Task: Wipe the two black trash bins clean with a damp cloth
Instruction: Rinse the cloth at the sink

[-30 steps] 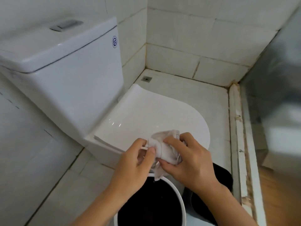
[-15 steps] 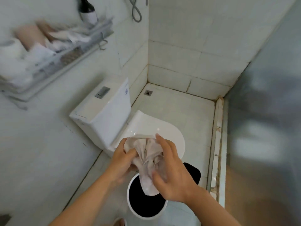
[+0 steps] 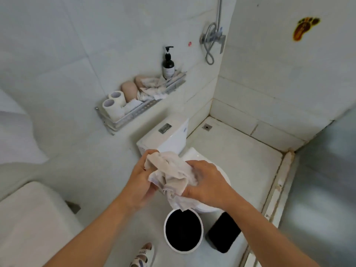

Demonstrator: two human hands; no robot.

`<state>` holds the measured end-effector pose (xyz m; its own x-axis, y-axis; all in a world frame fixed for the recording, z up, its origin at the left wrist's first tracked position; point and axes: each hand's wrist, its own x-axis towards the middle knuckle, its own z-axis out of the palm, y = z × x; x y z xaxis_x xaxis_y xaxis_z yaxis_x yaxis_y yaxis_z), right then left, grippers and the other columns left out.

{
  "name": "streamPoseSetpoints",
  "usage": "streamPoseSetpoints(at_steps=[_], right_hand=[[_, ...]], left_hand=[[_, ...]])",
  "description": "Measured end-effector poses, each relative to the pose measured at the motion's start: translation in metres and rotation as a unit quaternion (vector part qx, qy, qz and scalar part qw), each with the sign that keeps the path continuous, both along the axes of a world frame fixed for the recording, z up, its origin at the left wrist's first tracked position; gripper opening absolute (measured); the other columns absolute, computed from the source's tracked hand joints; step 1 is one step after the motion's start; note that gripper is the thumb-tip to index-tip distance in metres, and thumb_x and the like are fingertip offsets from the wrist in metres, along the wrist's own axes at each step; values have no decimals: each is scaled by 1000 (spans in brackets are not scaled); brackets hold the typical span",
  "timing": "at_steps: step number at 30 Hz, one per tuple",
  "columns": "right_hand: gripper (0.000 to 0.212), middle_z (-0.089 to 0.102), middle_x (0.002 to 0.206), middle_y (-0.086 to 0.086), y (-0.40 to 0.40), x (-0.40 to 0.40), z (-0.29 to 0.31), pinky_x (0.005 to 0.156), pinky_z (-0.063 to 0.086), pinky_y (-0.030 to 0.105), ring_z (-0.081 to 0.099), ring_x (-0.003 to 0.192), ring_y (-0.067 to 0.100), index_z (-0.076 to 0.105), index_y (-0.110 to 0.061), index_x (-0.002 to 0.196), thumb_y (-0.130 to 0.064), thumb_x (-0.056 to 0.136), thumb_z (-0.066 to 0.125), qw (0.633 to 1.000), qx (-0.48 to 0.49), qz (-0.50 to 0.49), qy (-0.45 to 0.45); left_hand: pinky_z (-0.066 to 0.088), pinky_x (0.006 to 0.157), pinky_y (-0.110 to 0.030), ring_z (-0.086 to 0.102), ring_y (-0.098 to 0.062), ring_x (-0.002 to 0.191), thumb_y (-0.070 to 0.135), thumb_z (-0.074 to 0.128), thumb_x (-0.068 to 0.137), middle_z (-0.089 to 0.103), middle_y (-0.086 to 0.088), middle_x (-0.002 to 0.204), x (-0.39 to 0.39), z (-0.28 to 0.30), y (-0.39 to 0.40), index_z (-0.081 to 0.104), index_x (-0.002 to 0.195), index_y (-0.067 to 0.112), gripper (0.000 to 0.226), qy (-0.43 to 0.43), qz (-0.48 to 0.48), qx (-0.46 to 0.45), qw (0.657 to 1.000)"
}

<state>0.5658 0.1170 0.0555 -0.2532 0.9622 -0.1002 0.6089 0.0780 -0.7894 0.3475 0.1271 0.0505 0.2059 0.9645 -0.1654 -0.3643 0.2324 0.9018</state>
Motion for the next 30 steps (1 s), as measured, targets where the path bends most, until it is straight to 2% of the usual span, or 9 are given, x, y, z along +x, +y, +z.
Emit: streamPoseSetpoints(at_steps=[4,7,9,12,17,21,26,28,30], right_hand=[[71,65,94,-14,15,-32,39,73,51,27,58,79,3,57,-38,104,-82,52,78,997,-34,70,25],[78,65,101,-15,22,-70,66,71,50,20,61,85,3,57,-34,110,-83,51,71,989,-37,139,14],[80,67,106,-7,25,-101,81,77,53,26,65,92,10,61,-25,114,-85,62,62,982,-54,174,40],[56,69,100,-8,25,-155,99,77,55,26,67,89,7,65,-23,108,-71,80,63,974,-76,202,67],[34,69,92,-10,26,-264,122,68,52,27,67,83,6,67,-26,97,-54,84,81,972,-6,235,10],[28,71,88,-8,20,-343,130,70,54,30,67,80,10,68,-25,90,-44,81,85,968,27,250,-10],[24,71,87,-12,18,-404,131,69,48,14,64,81,2,70,-30,89,-41,77,87,963,60,261,-7],[23,71,88,-11,19,-417,127,70,47,13,64,83,4,71,-31,88,-39,76,89,961,63,268,5],[23,71,88,-9,20,-426,122,70,47,12,64,82,5,71,-33,87,-37,74,90,961,49,273,20]], left_hand=[[50,64,-32,60,-20,73,21,76,73,57,-10,85,-33,33,-18,50,92,11,34,-17,61,50,997],[52,61,-29,60,-20,71,17,81,64,58,-9,82,-70,51,-33,48,90,12,43,-31,121,60,990],[50,61,-28,58,-18,71,17,87,59,54,-9,82,-102,60,-43,46,92,11,52,-34,161,69,984],[49,61,-28,57,-19,73,14,79,63,53,-10,86,-158,71,-60,48,95,10,45,-27,210,76,974],[51,55,-25,58,-18,66,6,67,72,58,-8,77,-252,81,-89,52,100,6,32,-1,271,67,960],[55,62,-29,61,-21,77,22,79,61,59,-13,92,-326,80,-105,55,104,8,51,-1,293,48,955],[51,73,-35,63,-26,92,-4,66,87,72,-10,97,-391,73,-121,67,106,11,24,121,302,-18,945],[52,83,-38,67,-26,99,-6,56,92,77,-5,104,-410,69,-128,75,106,18,33,179,308,-43,934],[52,101,-42,70,-27,111,9,54,93,78,-1,114,-419,71,-133,77,112,23,33,180,310,-74,931]])
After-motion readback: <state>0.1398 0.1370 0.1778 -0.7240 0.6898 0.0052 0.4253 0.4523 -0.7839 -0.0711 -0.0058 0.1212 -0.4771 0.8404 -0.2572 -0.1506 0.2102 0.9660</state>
